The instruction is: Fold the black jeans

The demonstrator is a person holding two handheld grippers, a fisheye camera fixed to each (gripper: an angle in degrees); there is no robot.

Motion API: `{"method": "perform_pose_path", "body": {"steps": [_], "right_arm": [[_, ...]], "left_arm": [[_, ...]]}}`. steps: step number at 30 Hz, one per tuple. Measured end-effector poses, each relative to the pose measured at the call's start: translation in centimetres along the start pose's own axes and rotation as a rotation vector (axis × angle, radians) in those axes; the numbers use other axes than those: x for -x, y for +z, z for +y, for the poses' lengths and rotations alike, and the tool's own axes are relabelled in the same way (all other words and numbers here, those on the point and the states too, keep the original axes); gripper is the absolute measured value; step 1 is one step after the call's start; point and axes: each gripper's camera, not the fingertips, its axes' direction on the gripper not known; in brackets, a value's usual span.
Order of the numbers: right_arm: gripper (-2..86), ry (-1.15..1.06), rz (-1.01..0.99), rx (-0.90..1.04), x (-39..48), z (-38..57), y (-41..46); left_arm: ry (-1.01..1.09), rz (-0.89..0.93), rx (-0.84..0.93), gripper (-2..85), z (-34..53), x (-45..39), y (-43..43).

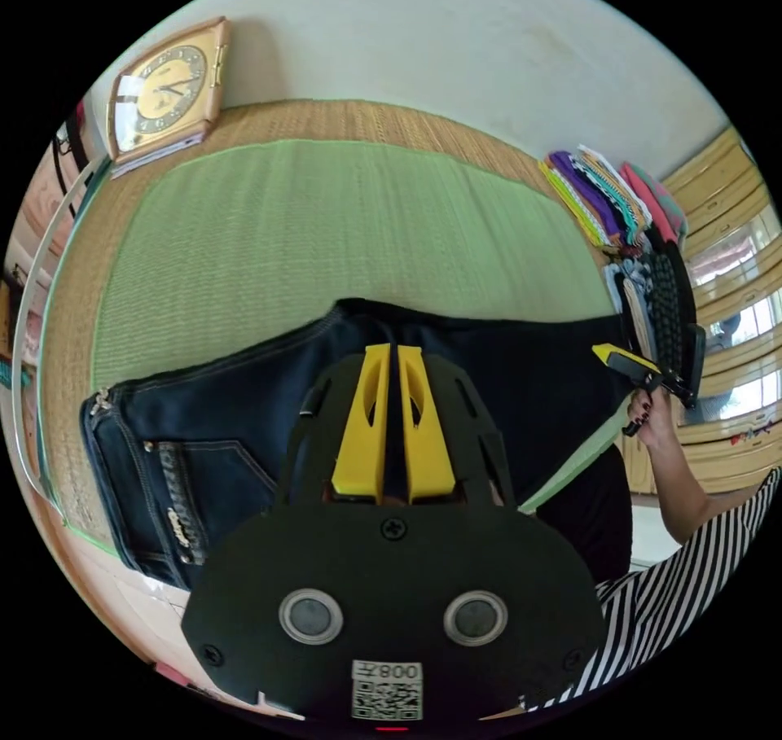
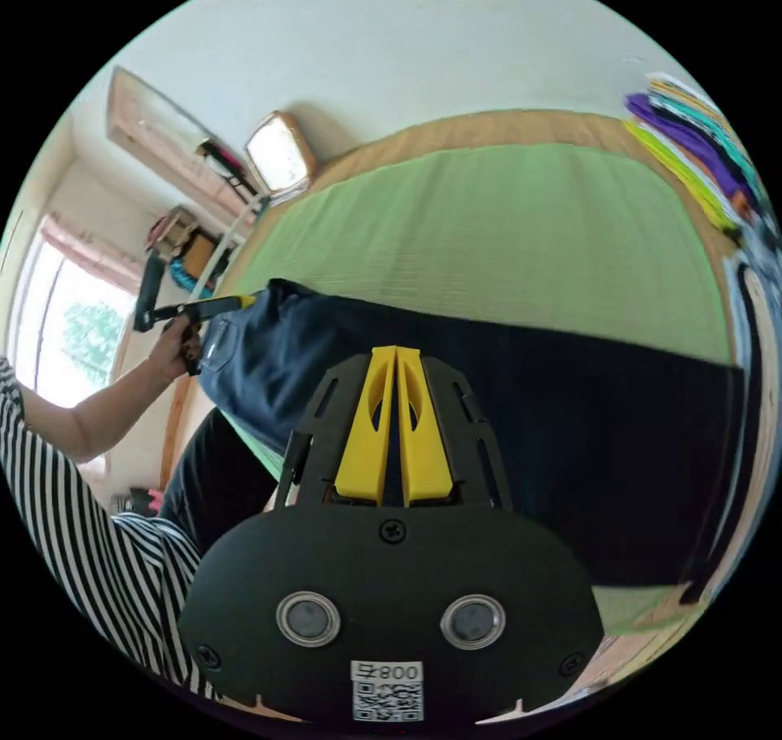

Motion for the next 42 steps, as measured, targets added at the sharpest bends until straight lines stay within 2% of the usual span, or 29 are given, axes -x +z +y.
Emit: {"method": "perform_pose_path", "body": {"steps": [3,7,10,14,20,31,38,42], "right_arm": [[0.2,-0.086,-0.086,0.050,1.9,-3.7,3.0],[0.6,-0.167,-0.198,0.108,3.7,-7.7,7.0],[1.3,-0.201,-0.244,0.142,4.5,-10.3,9.3],[3.5,-0.270,-0.282,0.167,5.7,-14.0,12.1],[6.7,-0.380,-0.253,0.280,7.3,-18.9,16.4],[6.0,-0.403,-0.105,0.392,6.9,-21.8,21.1],[0.8,-0.438,-0.108,0.281,8.4,-23.3,19.0],[0.5,-0.413,-0.065,0.306,8.2,-24.5,21.2]], "left_arm": [[0.035,-0.034,0.004,5.9,-0.6,1.4,-1.9],[0.128,-0.059,0.104,7.7,-1.7,2.6,-2.7],[0.178,-0.094,0.152,6.2,-1.9,3.3,-3.6],[0.174,-0.047,0.122,3.1,-1.3,4.8,-6.9],[0.101,0.091,0.031,1.8,-0.1,7.6,-12.5],[0.039,0.151,0.016,1.3,1.0,10.4,-16.5],[0.023,0.157,0.000,1.2,1.8,11.5,-18.9],[0.015,0.121,0.011,1.1,1.9,11.8,-19.1]]}}
